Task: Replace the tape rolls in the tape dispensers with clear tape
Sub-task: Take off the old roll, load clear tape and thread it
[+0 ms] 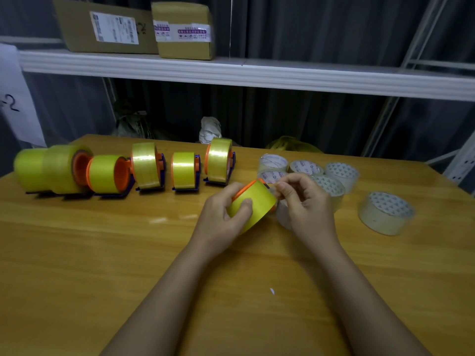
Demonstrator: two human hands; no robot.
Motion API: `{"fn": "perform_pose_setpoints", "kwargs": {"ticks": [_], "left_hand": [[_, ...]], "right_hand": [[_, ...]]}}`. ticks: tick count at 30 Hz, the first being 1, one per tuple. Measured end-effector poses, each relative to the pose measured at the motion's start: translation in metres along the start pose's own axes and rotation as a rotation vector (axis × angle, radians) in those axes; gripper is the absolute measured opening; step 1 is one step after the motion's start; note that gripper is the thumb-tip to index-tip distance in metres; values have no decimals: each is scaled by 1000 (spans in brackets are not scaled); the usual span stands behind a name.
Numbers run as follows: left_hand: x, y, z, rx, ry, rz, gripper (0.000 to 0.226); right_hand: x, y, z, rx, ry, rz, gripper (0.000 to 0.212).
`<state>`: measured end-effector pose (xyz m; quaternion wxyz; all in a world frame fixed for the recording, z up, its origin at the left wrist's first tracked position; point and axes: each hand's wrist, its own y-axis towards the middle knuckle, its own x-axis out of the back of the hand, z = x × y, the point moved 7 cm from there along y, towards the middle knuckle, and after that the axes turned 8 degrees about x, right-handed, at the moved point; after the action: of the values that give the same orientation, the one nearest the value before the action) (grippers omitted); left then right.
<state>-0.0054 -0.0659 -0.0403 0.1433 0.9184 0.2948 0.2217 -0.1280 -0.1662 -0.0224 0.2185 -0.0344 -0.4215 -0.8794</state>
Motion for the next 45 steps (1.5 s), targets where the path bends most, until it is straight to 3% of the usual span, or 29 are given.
{"fn": "perform_pose_setpoints", "kwargs": {"ticks": [4,8,20,26,30,34,39,45], "left_hand": [[4,1,0,59,-57,-44,18],[6,2,4,94,-103,-47,34],[3,5,17,122,-162,79,34],[6,6,17,107,-154,83,44],[8,6,21,178,-193,57,65],[11,8,22,209,-187,46,40],[8,6,23,191,-201,102,45],[10,6,22,211,-196,68,27]], "right_hand": [[-4,-1,-3,-82,94,27,23],[-3,-2,-9,-205,183,2,21],[6,-3,-24,-355,68,-76,21],[10,-6,-35,-468,230,-187,18],[7,-4,-31,-488,416,-170,13],[6,-2,-26,-453,447,-152,7],[12,1,-23,-393,363,-135,18],[1,-1,-26,-448,449,-23,29]]}}
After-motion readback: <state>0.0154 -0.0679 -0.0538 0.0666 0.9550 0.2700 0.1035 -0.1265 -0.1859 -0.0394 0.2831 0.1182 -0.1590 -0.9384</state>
